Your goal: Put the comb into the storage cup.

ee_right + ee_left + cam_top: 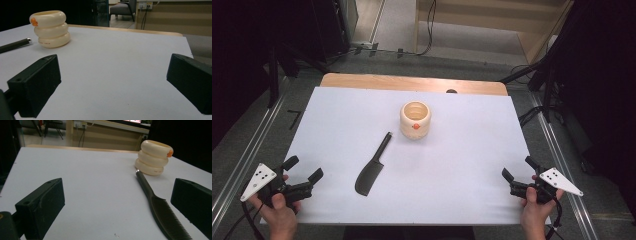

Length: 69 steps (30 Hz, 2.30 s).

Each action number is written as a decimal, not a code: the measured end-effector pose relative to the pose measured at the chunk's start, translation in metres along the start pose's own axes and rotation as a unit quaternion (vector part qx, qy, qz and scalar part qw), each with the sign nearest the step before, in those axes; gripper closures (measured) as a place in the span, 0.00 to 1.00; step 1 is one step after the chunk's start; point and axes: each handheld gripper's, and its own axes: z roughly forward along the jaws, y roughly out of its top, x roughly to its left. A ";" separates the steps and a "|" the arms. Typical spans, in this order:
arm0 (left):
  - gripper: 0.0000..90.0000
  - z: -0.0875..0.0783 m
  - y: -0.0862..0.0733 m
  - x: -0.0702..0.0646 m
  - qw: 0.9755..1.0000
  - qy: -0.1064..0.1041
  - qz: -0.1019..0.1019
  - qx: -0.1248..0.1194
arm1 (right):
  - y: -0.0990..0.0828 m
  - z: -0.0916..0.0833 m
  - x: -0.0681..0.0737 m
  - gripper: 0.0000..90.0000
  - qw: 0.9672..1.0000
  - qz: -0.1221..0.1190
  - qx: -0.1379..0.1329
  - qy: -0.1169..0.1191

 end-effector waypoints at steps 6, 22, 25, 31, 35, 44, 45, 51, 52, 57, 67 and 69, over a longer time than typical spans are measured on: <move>0.57 0.013 0.012 -0.008 0.998 -0.011 -0.028 0.051 | 0.000 -0.001 0.000 0.00 1.000 -0.002 -0.005 0.007; 1.00 0.062 0.049 -0.038 0.991 -0.048 0.016 0.123 | -0.001 -0.002 -0.002 0.00 0.999 0.002 -0.008 0.031; 1.00 0.070 0.056 -0.040 0.990 -0.053 0.019 0.133 | -0.001 -0.002 -0.002 0.00 0.999 0.002 -0.008 0.032; 1.00 0.096 0.068 -0.046 0.985 -0.050 0.033 0.163 | -0.001 -0.002 -0.002 0.00 0.999 0.005 -0.007 0.036; 1.00 0.114 0.068 -0.049 0.982 -0.060 0.036 0.175 | -0.001 -0.001 -0.003 0.00 0.999 0.006 -0.006 0.035; 1.00 0.146 0.066 -0.061 0.976 -0.064 0.043 0.203 | -0.001 0.000 -0.003 0.00 0.999 0.006 -0.004 0.036; 1.00 0.155 0.065 -0.064 0.974 -0.062 0.051 0.210 | -0.001 0.000 -0.003 0.00 0.999 0.006 -0.004 0.036; 1.00 0.176 0.064 -0.069 0.971 -0.061 0.048 0.228 | -0.001 0.000 -0.003 0.00 0.999 0.006 -0.003 0.037; 1.00 0.179 0.063 -0.069 0.970 -0.060 0.046 0.233 | -0.001 0.000 -0.003 0.00 0.999 0.006 -0.002 0.036; 1.00 0.195 0.059 -0.069 0.967 -0.051 0.038 0.247 | -0.001 0.000 -0.003 0.00 0.999 0.006 -0.002 0.036; 1.00 0.217 0.051 -0.070 0.961 -0.042 0.025 0.272 | -0.001 0.000 -0.003 0.00 0.999 0.006 -0.004 0.037; 1.00 0.222 0.048 -0.072 0.958 -0.043 0.029 0.281 | -0.001 0.000 -0.003 0.00 0.999 0.006 -0.003 0.037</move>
